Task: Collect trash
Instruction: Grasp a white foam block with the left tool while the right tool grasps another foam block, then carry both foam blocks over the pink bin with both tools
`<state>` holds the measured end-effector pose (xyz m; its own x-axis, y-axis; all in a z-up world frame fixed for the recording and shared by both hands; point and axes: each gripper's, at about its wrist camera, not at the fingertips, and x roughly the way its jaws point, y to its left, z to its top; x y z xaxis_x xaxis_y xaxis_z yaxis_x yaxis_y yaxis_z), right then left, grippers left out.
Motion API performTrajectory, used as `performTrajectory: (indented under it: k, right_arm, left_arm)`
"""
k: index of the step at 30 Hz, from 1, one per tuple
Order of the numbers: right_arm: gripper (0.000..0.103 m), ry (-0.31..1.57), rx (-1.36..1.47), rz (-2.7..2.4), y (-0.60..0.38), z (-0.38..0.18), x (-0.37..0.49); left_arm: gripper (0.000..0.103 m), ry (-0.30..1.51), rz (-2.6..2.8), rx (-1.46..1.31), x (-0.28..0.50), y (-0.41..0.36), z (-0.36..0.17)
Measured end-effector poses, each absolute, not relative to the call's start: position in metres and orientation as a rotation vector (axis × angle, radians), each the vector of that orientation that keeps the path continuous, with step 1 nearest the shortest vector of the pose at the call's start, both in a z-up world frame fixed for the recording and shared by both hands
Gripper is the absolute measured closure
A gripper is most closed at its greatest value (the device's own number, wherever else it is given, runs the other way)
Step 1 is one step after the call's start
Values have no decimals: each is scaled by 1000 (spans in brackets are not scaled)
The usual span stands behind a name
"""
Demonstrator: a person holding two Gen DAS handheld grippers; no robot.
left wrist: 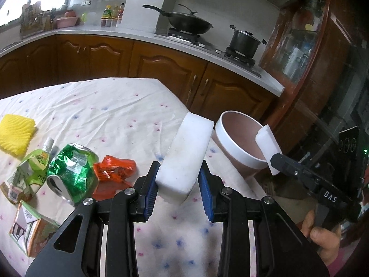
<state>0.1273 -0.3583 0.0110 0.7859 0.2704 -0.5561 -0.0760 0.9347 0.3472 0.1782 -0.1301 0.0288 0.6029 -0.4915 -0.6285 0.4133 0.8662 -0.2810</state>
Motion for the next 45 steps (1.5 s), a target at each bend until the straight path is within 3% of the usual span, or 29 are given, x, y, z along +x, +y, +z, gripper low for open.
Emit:
performTrajectory:
  k: [45]
  right_arm:
    - [45, 626, 381, 5, -446, 11, 112]
  left_arm:
    - [71, 780, -657, -12, 202, -233, 39]
